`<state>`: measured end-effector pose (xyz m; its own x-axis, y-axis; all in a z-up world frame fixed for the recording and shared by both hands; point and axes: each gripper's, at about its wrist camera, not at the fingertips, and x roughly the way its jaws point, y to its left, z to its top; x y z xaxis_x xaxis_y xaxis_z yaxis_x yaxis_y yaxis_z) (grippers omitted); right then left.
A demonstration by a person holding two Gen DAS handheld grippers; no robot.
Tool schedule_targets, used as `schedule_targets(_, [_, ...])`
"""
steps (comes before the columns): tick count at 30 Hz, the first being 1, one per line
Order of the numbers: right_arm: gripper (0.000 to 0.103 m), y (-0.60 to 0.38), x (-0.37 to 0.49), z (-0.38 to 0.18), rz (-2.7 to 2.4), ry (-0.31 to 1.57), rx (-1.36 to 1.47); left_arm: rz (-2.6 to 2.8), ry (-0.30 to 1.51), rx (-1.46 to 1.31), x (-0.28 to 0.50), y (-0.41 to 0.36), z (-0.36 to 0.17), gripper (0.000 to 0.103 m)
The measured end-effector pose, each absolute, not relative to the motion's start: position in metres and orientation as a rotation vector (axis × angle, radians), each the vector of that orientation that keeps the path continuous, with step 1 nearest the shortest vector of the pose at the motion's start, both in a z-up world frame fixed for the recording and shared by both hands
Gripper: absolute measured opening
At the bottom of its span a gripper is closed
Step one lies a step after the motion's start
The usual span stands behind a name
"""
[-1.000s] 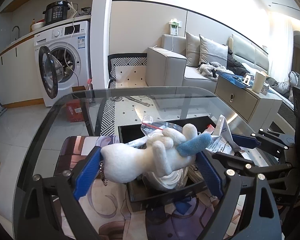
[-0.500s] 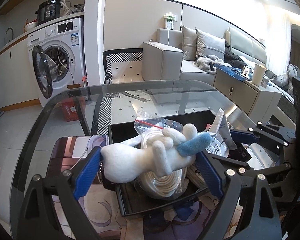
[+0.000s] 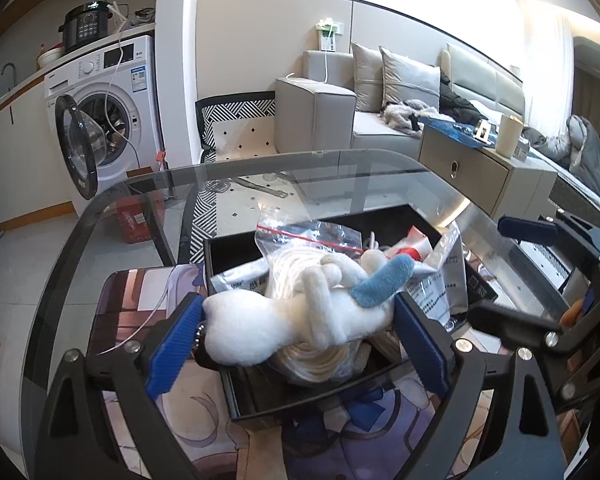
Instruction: Organize soft objects
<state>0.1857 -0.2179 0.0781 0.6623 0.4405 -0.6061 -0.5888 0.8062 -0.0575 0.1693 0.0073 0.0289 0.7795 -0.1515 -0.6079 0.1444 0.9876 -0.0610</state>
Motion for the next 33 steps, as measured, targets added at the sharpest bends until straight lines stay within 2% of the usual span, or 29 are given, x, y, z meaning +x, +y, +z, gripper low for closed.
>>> schedule_targets(9, [0.102, -0.234, 0.168, 0.079, 0.607, 0.589, -0.166, -0.131, 0.664, -0.029, 0.153, 0.011, 0.027, 0.103])
schedule_targets(33, [0.103, -0.220, 0.120, 0.081, 0.644, 0.459, -0.117, -0.052, 0.555, -0.083, 0.102, 0.027, 0.020, 0.103])
